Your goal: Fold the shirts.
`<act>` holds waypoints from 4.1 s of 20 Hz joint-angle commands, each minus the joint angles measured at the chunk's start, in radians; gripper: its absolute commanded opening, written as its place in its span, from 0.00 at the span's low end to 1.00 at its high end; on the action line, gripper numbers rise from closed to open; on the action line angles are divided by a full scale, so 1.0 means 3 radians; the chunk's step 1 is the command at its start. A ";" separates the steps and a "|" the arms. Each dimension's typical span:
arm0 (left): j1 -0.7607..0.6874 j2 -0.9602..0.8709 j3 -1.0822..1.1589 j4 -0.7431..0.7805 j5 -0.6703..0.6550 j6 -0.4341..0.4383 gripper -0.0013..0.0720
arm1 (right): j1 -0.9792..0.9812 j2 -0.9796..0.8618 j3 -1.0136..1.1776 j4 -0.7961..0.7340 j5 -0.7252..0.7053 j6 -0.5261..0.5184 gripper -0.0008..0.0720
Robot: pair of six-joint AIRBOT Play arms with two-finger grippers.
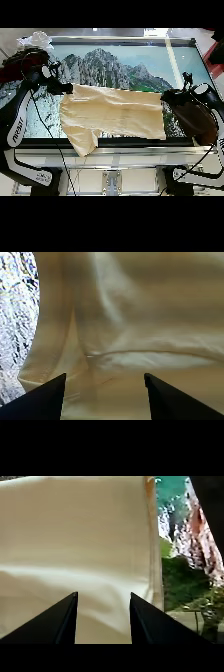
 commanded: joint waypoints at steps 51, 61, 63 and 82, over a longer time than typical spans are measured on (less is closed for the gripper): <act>-0.0003 0.2591 -0.3485 -0.2150 0.0811 -0.0296 0.04 | -0.0978 0.1203 -0.1860 -0.0112 0.1185 0.0412 0.55; -0.0003 0.2591 -0.3485 -0.2174 0.0777 -0.0248 0.04 | -0.1325 0.1198 -0.2453 0.0956 0.0326 -0.0207 0.55; -0.0003 0.2591 -0.3485 -0.2172 0.0758 -0.0243 0.04 | -0.1325 0.1198 -0.2452 0.1026 0.0201 -0.0202 0.54; -0.0003 0.2873 -0.2308 -0.1086 0.0693 -0.0308 0.03 | -0.1057 0.1611 -0.1052 0.1214 0.0546 0.0100 0.06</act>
